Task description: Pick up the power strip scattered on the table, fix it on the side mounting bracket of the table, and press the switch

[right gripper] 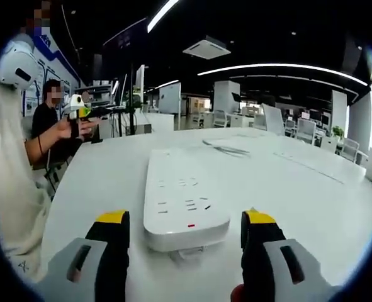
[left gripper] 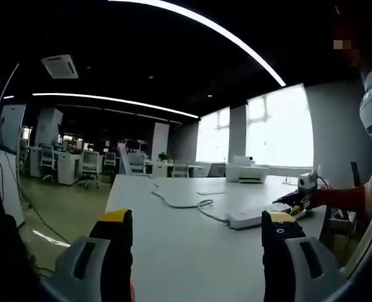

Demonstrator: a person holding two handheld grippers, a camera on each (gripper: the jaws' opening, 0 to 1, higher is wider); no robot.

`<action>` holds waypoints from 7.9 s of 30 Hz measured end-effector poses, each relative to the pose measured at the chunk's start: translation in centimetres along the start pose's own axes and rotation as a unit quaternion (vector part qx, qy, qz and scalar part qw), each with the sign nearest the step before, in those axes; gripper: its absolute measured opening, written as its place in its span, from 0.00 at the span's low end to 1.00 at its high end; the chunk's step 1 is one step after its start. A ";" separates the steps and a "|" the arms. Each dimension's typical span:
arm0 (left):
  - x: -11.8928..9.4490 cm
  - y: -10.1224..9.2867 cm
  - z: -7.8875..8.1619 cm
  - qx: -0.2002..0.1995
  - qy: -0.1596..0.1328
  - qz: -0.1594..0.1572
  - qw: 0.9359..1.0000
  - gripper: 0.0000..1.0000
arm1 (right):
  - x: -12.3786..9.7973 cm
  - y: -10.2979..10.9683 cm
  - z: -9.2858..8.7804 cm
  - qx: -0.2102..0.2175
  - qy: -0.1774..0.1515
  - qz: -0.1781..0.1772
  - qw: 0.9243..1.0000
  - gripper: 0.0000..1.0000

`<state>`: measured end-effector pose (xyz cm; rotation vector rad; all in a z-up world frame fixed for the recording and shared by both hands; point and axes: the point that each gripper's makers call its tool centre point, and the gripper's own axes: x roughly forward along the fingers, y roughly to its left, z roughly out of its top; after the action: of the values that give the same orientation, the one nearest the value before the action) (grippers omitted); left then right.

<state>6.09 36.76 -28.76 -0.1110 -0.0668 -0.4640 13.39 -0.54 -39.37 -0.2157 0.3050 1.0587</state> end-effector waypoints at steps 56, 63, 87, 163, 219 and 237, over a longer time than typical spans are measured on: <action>-0.9 0.2 -0.3 -0.007 0.000 0.002 1.000 0.87 | 0.3 0.2 0.1 -0.003 0.006 -0.002 1.000 0.49; -0.9 0.2 -0.3 -0.007 0.000 0.001 1.000 0.87 | 0.5 0.2 -0.1 -0.005 0.013 -0.011 1.000 0.48; 0.1 -1.6 -0.5 -0.016 0.007 -0.026 0.999 0.86 | 0.3 0.2 0.0 0.045 0.028 -0.016 0.998 0.47; 5.0 -4.8 -4.0 -0.280 0.131 -0.052 0.950 0.88 | 1.8 4.0 0.8 0.276 0.016 -0.105 0.955 0.48; 11.7 -12.0 -6.8 -0.538 0.176 -0.103 0.818 0.82 | 1.9 4.2 0.8 0.281 0.004 -0.106 0.954 0.48; 13.0 -12.5 -7.3 -0.564 0.185 -0.096 0.799 0.83 | 1.9 4.1 0.7 0.283 0.007 -0.104 0.954 0.48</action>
<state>12.36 19.06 -33.70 -1.2028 0.6104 -0.6725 10.74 3.21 -39.50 0.2560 0.5715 0.7249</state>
